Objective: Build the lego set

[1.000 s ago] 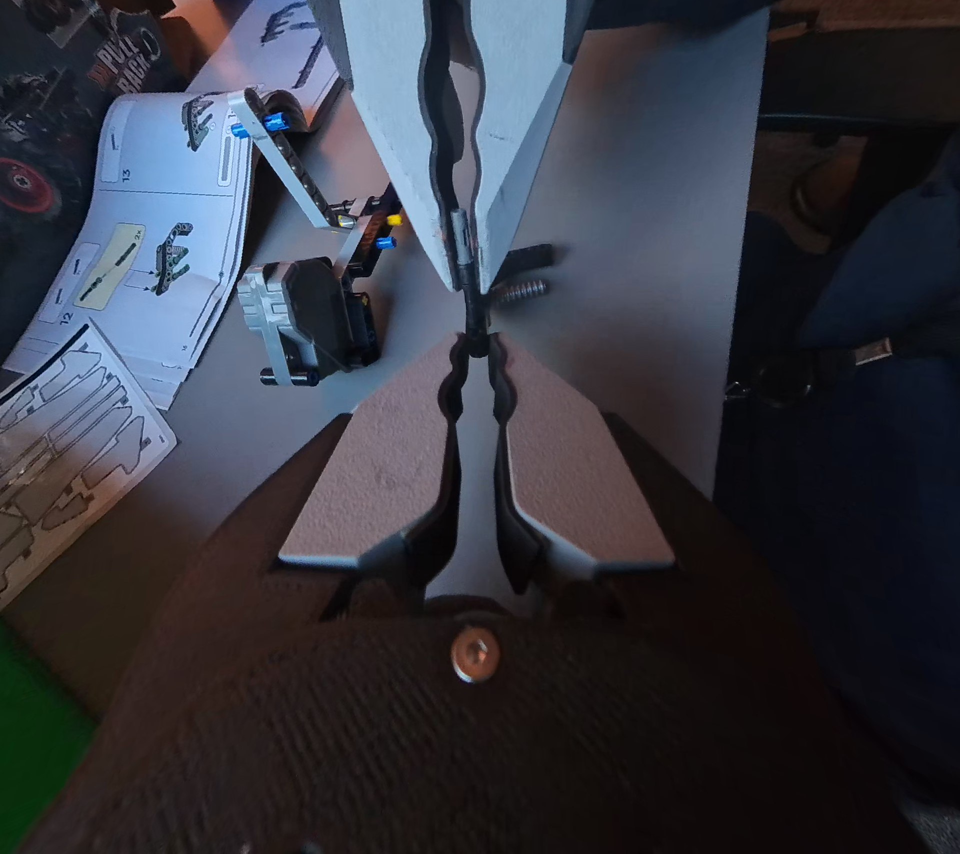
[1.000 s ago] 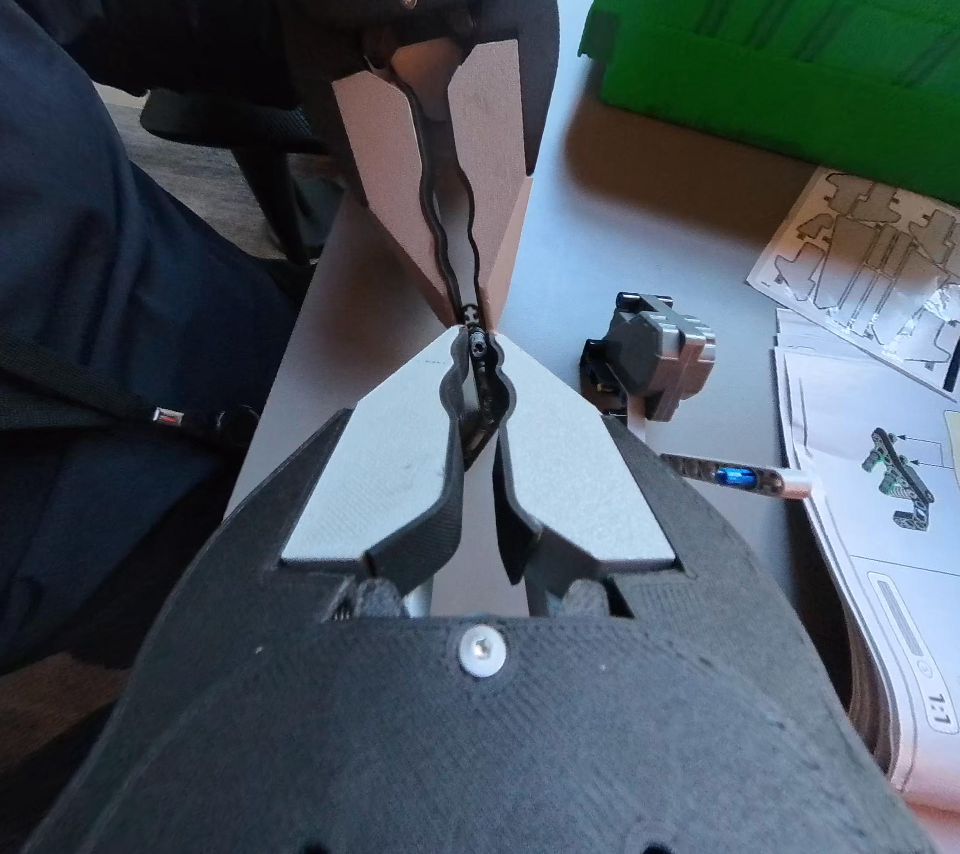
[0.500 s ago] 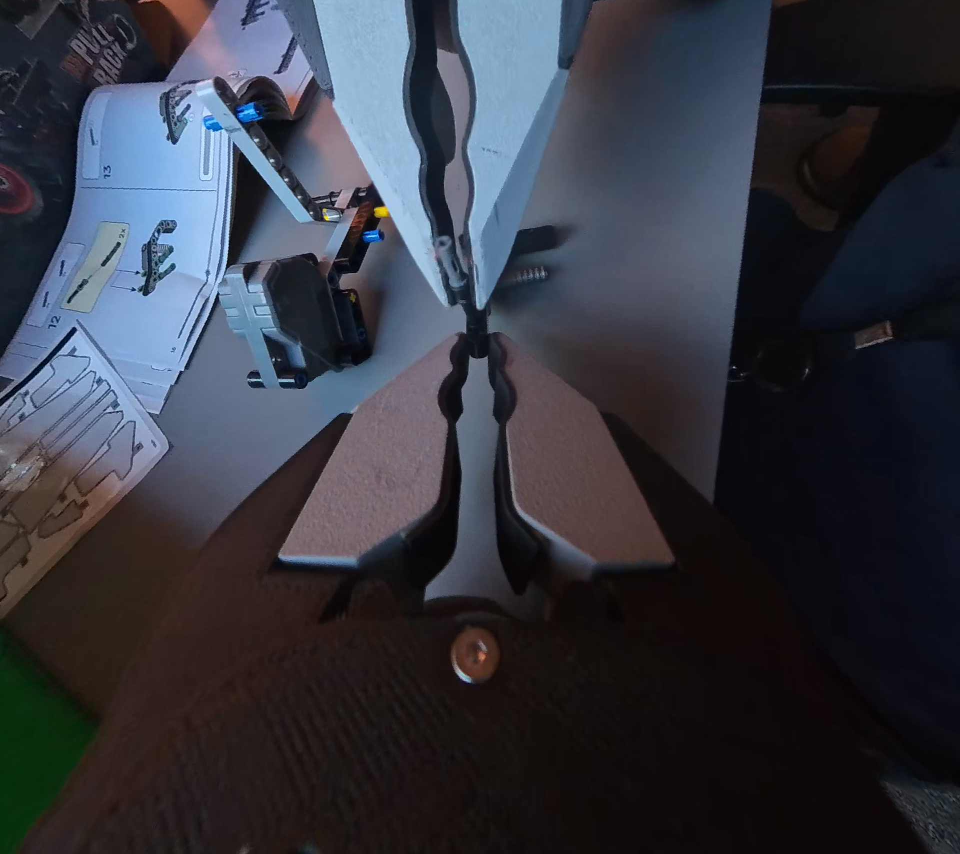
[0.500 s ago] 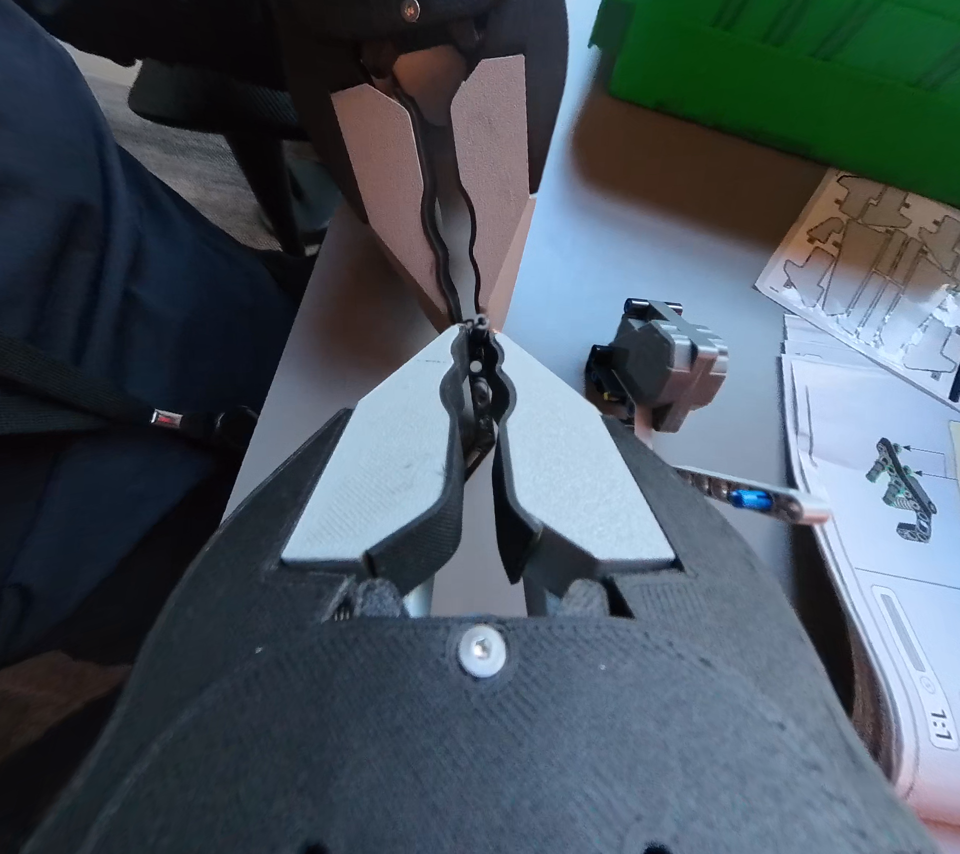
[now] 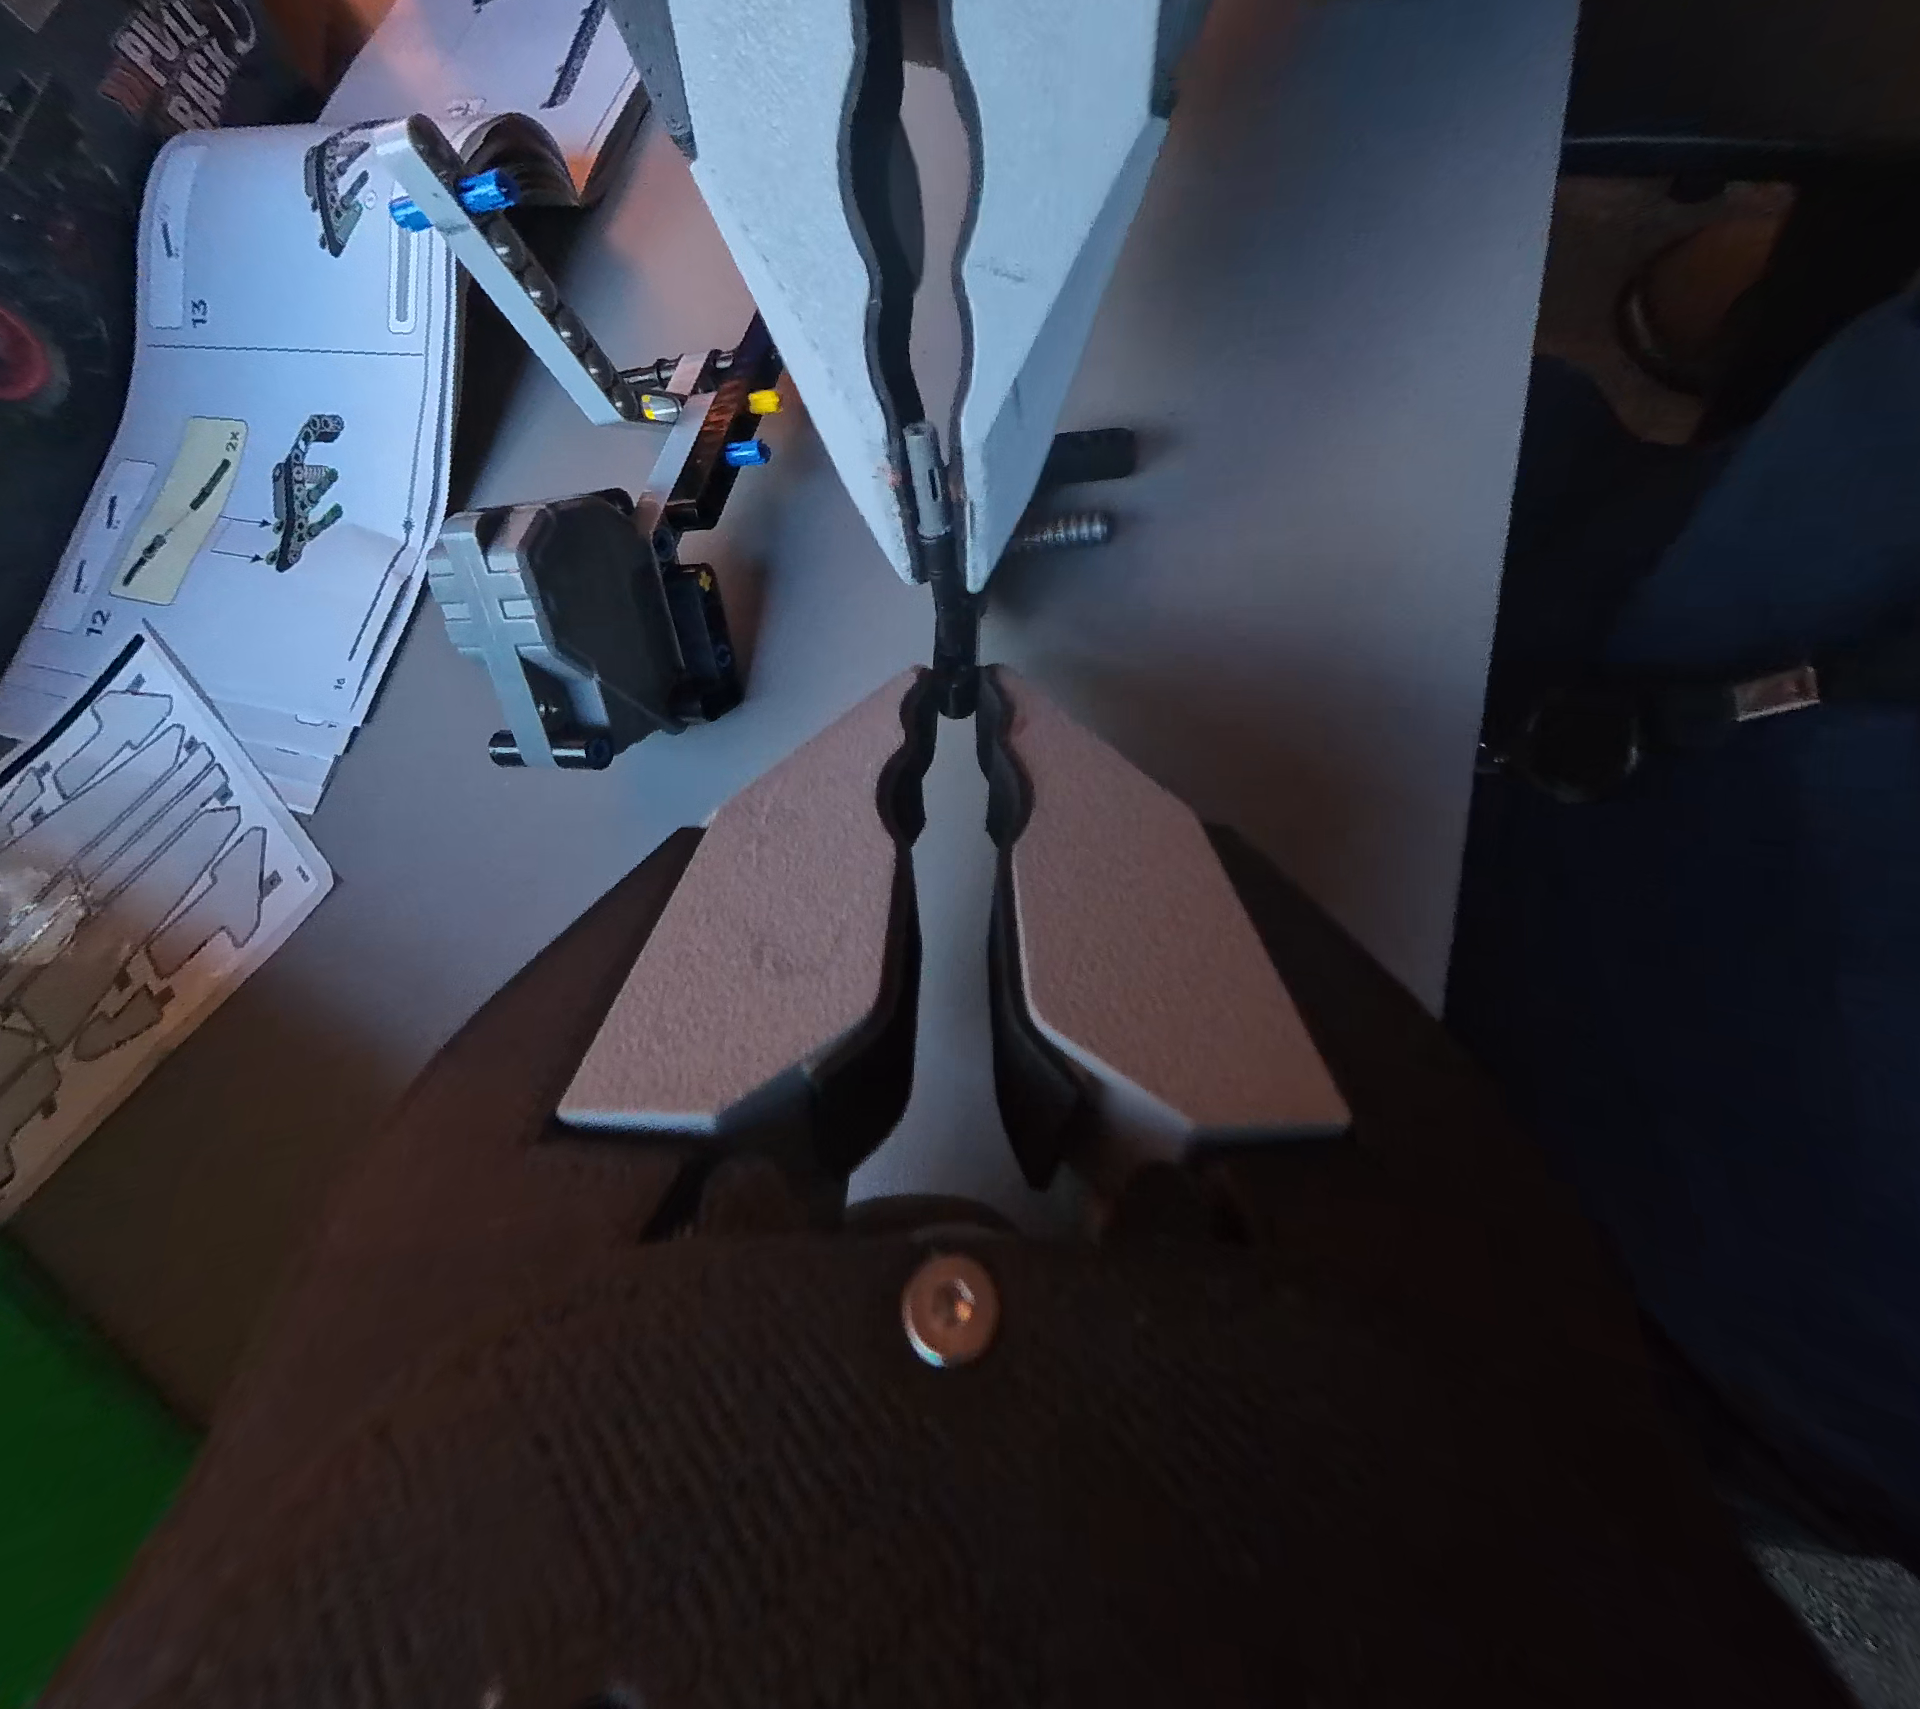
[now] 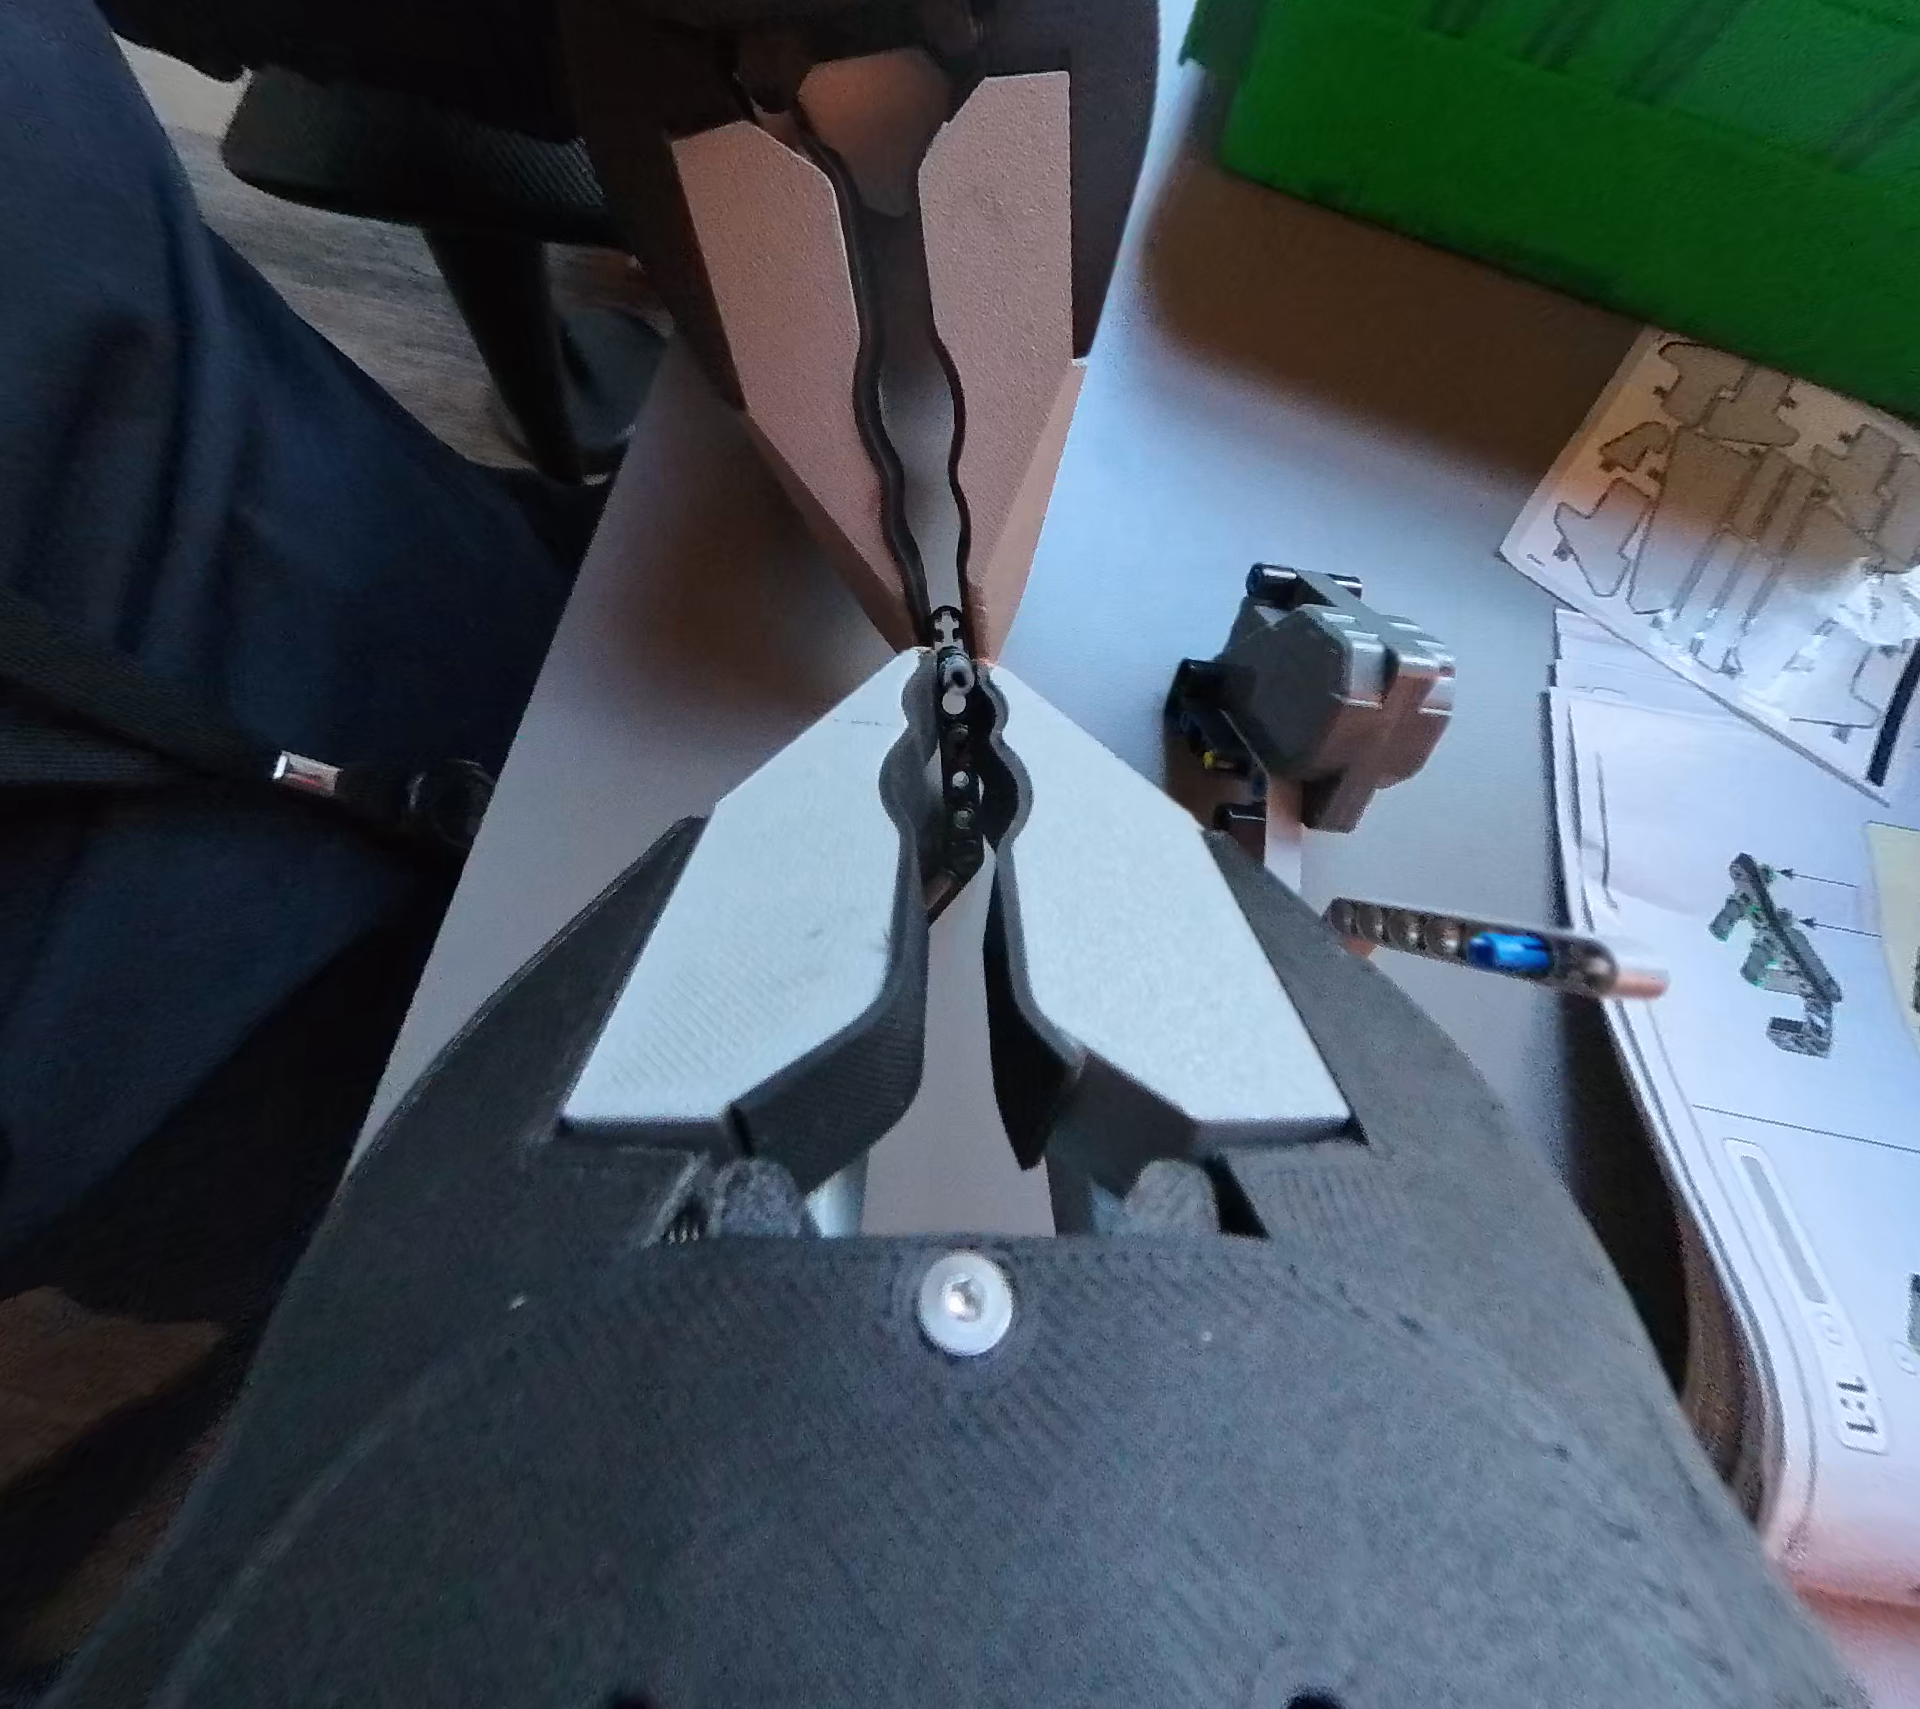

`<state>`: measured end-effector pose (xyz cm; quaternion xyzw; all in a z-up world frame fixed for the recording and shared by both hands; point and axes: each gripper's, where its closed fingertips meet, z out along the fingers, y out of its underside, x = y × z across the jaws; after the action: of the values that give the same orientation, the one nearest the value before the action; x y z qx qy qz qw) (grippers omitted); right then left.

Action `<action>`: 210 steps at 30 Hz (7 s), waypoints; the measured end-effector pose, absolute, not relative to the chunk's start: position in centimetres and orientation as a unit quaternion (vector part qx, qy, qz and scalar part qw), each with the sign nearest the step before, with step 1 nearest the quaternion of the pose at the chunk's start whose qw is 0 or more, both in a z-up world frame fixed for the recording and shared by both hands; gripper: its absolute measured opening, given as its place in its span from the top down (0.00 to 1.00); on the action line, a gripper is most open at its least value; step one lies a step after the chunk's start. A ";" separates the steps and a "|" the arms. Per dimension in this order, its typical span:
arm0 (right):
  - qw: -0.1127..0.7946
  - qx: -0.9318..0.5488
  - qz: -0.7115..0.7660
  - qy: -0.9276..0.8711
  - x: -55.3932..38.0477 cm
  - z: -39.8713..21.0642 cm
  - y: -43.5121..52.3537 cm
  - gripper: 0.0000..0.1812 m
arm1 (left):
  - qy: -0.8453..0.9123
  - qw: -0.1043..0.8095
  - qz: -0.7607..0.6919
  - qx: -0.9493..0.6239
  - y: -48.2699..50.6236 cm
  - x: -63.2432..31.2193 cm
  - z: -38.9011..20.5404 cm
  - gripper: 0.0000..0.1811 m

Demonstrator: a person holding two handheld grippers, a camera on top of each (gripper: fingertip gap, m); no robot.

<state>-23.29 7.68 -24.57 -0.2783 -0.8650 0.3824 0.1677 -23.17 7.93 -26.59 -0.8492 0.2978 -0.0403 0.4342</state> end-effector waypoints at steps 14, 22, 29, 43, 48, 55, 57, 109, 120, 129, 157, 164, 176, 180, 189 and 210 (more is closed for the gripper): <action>0.144 -0.289 0.381 -0.866 -23.6 -25.4 7.3 0.99 | 0.302 0.422 -0.035 -0.854 7.9 -23.2 -27.0 0.98; 0.183 -0.280 0.426 -0.841 -23.6 -22.9 7.6 0.96 | 0.288 0.443 -0.059 -0.847 8.2 -23.1 -26.3 0.98; 0.195 -0.266 0.374 -0.867 -23.5 -24.4 7.7 0.98 | 0.281 0.453 -0.060 -0.844 8.2 -23.3 -26.0 0.98; 0.174 -0.274 0.363 -0.873 -23.5 -24.7 7.8 0.99 | 0.289 0.443 -0.048 -0.847 8.4 -23.2 -26.4 0.98; 0.201 -0.267 0.357 -0.872 -23.7 -24.2 7.7 0.97 | 0.279 0.449 -0.059 -0.847 8.5 -23.3 -26.0 0.98; 0.201 -0.270 0.375 -0.864 -23.6 -23.2 8.0 0.99 | 0.275 0.448 -0.059 -0.849 8.5 -23.4 -26.1 0.98; 0.202 -0.269 0.369 -0.866 -23.7 -23.3 7.9 0.98 | 0.276 0.447 -0.059 -0.849 8.5 -23.4 -26.1 0.98; 0.150 -0.345 0.710 -0.595 -24.9 -14.7 10.5 1.00 | 0.111 0.673 -0.263 -0.682 10.3 -24.4 -16.5 0.98; 0.182 -0.329 0.609 -0.698 -24.8 -17.8 10.3 0.98 | 0.152 0.642 -0.230 -0.715 10.3 -24.6 -17.9 0.98; 0.186 -0.324 0.597 -0.710 -24.6 -18.3 10.4 0.93 | 0.148 0.631 -0.252 -0.719 10.0 -24.9 -18.1 0.98; 0.161 -0.339 0.651 -0.660 -24.6 -17.4 11.2 0.99 | 0.163 0.629 -0.222 -0.727 10.9 -24.3 -18.4 0.95; 0.166 -0.330 0.651 -0.664 -24.6 -17.7 10.5 0.98 | 0.166 0.624 -0.225 -0.729 10.8 -24.1 -18.5 0.98; 0.196 -0.296 0.531 -0.769 -23.3 -20.9 11.5 0.99 | 0.245 0.527 -0.181 -0.794 12.0 -22.7 -21.7 0.98; 0.173 -0.301 0.528 -0.775 -23.1 -22.1 11.5 0.99 | 0.259 0.503 -0.157 -0.809 12.1 -22.5 -23.0 0.98; 0.189 -0.319 0.531 -0.762 -23.6 -21.5 12.7 0.98 | 0.240 0.555 -0.116 -0.788 12.5 -23.5 -21.9 0.98; 0.194 -0.301 0.491 -0.794 -23.2 -22.4 12.2 0.99 | 0.258 0.541 -0.149 -0.786 12.3 -22.9 -22.1 0.98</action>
<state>-23.20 12.22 -22.44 -0.3011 -0.7943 0.4907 0.1943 -22.95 12.29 -22.15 -0.7863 0.2585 -0.1491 0.5411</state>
